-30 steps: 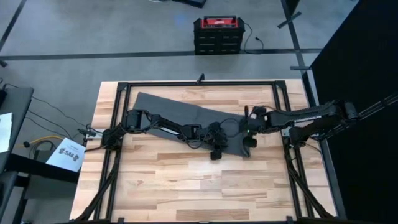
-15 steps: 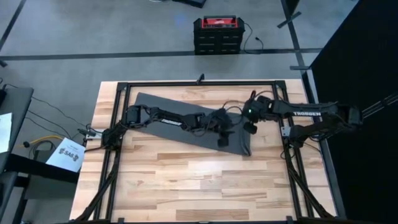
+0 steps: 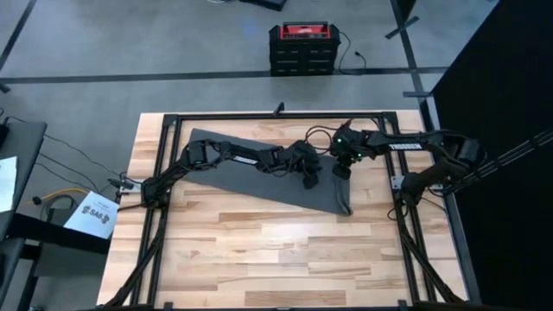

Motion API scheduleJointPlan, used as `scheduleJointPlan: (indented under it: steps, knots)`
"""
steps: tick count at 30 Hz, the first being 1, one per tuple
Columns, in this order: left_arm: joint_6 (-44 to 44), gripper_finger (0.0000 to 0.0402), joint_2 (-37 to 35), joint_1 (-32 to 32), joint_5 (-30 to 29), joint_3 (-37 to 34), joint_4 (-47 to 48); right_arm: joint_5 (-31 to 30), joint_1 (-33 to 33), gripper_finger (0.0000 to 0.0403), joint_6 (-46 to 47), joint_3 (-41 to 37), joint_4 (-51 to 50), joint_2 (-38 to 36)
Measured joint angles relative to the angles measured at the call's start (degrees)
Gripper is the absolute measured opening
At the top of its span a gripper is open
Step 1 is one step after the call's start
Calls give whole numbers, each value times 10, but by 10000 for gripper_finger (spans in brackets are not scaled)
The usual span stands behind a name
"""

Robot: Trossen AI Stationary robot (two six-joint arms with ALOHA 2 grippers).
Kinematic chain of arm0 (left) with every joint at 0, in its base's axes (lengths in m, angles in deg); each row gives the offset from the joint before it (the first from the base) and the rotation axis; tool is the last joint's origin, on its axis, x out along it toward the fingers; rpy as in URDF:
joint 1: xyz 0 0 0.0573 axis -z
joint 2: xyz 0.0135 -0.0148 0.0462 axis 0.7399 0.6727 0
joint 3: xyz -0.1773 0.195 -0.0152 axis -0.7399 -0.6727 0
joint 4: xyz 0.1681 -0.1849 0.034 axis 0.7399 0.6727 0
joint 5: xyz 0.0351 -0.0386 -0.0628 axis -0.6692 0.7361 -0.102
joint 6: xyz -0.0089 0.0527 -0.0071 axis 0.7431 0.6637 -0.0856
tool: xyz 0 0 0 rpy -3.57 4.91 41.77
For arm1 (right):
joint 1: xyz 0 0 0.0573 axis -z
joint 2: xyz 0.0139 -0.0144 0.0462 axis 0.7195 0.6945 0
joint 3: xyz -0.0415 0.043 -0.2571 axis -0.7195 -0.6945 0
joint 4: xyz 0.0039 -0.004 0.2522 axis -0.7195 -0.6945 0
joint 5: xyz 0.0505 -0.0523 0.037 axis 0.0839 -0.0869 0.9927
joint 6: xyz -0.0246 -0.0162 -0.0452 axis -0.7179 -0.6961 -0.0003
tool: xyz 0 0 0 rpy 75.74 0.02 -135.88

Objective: Roll towel
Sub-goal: Roll the gray towel

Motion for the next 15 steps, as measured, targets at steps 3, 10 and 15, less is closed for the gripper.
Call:
scheduleJointPlan:
  steps: [3,10,15]
  knots:
    - [4,134,-1,-1,0,0,9,-5,4,0,0,2,1,8]
    - [4,133,-1,-1,0,0,15,-27,16,0,6,2,-12,-11]
    - [3,134,-1,-1,0,-1,15,-28,26,0,9,1,-21,-23]
